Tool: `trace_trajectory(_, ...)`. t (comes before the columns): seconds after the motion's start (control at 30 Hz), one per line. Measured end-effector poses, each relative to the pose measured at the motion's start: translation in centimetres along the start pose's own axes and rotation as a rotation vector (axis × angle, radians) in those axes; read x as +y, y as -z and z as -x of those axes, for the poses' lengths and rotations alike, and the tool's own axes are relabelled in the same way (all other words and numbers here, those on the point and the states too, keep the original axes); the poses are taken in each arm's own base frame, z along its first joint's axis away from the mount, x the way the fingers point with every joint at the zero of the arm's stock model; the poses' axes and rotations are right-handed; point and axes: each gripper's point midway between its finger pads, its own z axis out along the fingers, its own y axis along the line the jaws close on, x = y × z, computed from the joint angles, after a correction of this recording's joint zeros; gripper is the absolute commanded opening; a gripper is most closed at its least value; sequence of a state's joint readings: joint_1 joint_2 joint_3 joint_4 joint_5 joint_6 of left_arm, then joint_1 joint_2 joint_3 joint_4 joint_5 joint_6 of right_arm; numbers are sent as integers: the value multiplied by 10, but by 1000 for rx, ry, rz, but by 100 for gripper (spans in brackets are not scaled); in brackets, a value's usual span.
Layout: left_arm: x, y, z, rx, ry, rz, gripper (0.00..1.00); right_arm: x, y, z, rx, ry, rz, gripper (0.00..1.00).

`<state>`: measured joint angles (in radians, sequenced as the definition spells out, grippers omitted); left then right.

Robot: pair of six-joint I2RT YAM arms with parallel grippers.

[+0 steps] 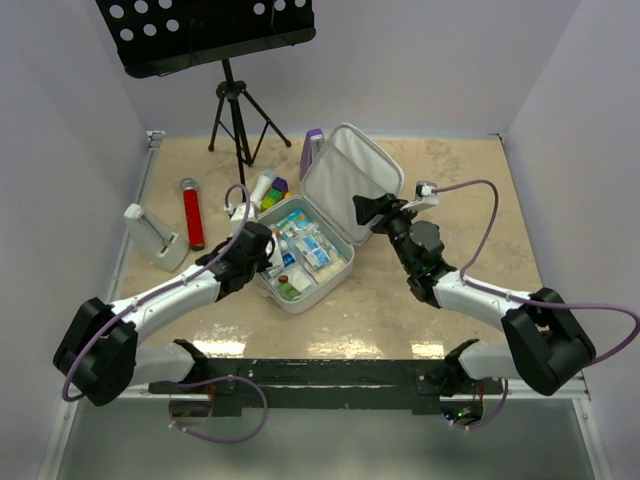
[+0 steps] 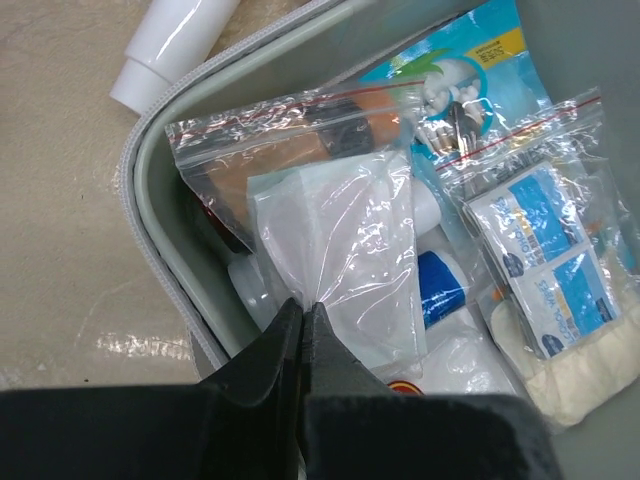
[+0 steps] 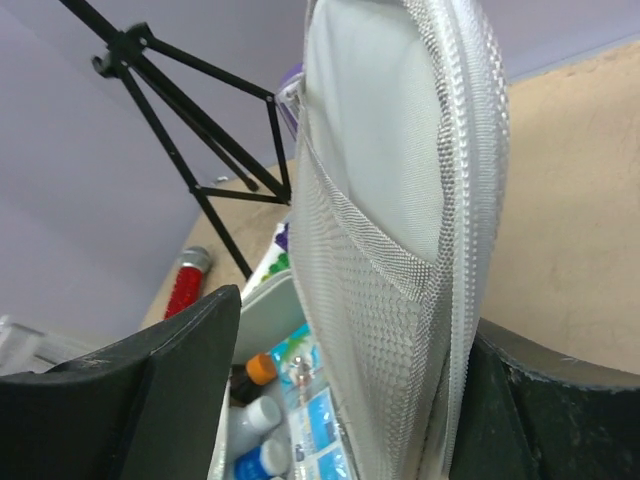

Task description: Organize the medicine kit

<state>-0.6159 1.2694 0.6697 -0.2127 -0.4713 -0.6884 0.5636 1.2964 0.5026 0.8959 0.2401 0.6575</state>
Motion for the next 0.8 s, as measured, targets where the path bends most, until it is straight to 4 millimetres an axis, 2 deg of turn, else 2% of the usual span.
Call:
trace_trajectory(0.13, -1, 19, 12, -32, 26, -44, 0, -3, -7, -5, 34, 72, -20, 69)
trace_trajectory(0.37, -22, 63, 62, -183, 111, -219, 0, -1, -8, -10, 81, 157, 4, 74)
trace_trajectory(0.6, -67, 91, 111, -339, 101, -451, 0, 8, -3, -10, 117, 234, 58, 76)
trace_trajectory(0.8, -106, 114, 152, -507, 15, -635, 0, 20, -1, -9, 144, 301, 121, 78)
